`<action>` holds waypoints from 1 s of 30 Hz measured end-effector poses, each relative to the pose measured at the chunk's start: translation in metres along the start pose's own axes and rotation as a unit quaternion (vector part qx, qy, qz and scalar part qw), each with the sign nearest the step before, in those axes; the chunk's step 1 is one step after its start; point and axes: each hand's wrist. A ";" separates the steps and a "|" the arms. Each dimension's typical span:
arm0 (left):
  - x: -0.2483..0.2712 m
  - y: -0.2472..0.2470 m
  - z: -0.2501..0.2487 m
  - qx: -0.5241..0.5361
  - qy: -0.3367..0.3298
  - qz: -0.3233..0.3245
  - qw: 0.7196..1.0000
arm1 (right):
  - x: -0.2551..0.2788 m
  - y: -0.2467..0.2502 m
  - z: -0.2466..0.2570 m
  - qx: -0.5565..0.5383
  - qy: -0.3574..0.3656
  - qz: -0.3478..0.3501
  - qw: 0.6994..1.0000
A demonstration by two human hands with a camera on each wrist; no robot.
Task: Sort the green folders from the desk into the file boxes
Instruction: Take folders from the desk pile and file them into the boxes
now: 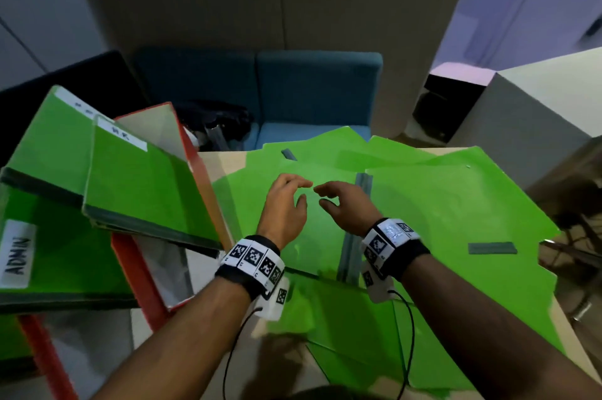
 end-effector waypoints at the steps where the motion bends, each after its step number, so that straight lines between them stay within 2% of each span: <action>1: 0.002 -0.010 -0.001 -0.002 0.007 0.014 1.000 | 0.004 0.002 -0.011 0.018 -0.016 0.012 1.000; 8: 0.013 -0.057 -0.012 0.003 0.065 0.100 0.993 | 0.048 -0.018 -0.072 0.144 -0.071 0.142 0.977; 13: 0.021 -0.065 -0.006 -0.008 0.132 0.133 0.982 | 0.080 -0.041 -0.094 0.259 -0.075 0.269 0.925; 19: 0.024 -0.059 0.006 -0.014 0.146 0.130 0.981 | 0.102 -0.059 -0.107 0.340 -0.051 0.301 0.889; 25: 0.029 -0.058 0.016 -0.025 0.156 0.140 0.977 | 0.089 -0.042 -0.100 0.315 -0.031 0.291 0.903; 30: 0.040 -0.063 0.026 -0.050 0.159 0.200 0.966 | 0.096 -0.045 -0.108 0.331 0.000 0.290 0.898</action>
Point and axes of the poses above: each hand's wrist, its own x-axis away from the middle knuckle, its own y-axis out of the back of the hand, z = x × y, and after that the axes turned 5 degrees about -z, right-handed
